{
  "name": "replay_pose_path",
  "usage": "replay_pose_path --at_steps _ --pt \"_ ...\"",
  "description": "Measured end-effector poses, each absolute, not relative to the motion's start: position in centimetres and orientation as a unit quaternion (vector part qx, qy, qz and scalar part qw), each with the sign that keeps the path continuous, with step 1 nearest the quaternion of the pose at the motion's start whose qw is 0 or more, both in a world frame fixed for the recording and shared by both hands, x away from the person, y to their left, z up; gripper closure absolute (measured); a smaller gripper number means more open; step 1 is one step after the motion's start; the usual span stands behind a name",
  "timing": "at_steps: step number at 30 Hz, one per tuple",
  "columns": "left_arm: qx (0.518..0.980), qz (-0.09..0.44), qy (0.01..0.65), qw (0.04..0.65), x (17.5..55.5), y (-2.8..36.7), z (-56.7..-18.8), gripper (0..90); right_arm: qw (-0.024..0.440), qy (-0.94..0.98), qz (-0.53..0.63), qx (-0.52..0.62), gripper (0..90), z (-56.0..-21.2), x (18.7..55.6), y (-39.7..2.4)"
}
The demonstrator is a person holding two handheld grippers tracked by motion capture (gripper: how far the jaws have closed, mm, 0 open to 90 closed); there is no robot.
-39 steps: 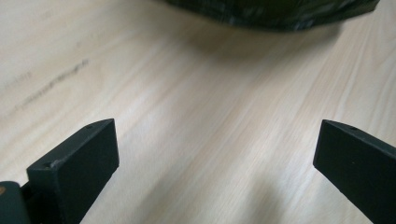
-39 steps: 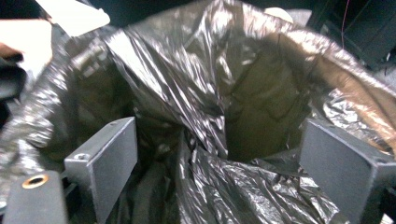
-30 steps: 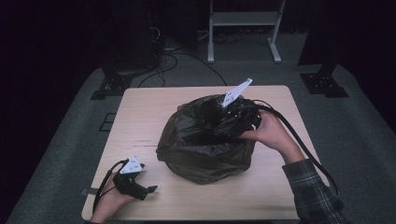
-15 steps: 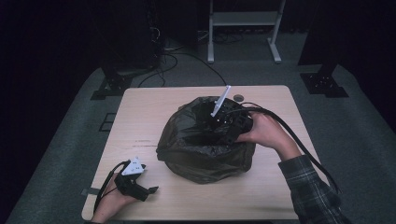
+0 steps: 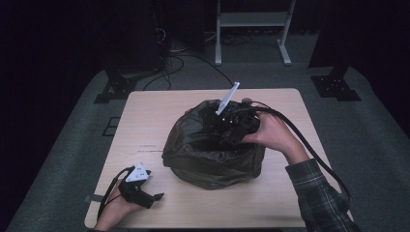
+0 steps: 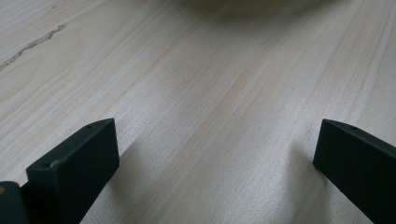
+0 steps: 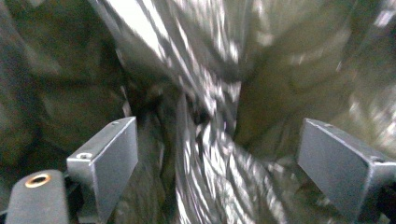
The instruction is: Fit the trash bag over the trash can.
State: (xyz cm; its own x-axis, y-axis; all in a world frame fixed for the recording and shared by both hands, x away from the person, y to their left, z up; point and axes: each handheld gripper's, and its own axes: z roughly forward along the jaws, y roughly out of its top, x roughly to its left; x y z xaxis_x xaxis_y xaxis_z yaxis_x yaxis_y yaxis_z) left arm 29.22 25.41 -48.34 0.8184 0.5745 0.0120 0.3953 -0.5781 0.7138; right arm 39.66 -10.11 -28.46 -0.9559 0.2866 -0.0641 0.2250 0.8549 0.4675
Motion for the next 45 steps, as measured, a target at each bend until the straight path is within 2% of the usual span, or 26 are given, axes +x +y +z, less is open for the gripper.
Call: replay_pose_path --at_steps 10,18,28,33,38,45 --pt "0.880 0.122 0.276 0.367 29.2 25.4 -48.3 0.0 0.067 0.953 0.271 0.120 10.5 -27.2 40.8 -6.5" --pt "0.880 0.122 0.276 0.368 29.2 25.4 -48.3 0.0 0.049 0.956 0.260 0.126 10.5 -29.2 42.7 -3.3" --pt "0.879 0.122 0.276 0.368 29.2 25.4 -48.4 0.0 0.037 0.962 0.234 0.135 10.2 -32.0 43.7 -1.6" --pt "0.879 0.122 0.276 0.368 29.2 25.4 -48.3 0.0 0.041 0.963 0.229 0.135 10.1 -32.1 43.7 -1.6" --pt "0.880 0.121 0.275 0.367 29.2 25.4 -48.3 0.0 0.050 0.960 0.239 0.133 10.1 -30.7 43.0 -2.4" --pt "0.880 0.122 0.275 0.367 29.2 25.3 -48.3 0.0 0.047 0.960 0.251 0.111 9.9 -29.6 40.2 -2.5"
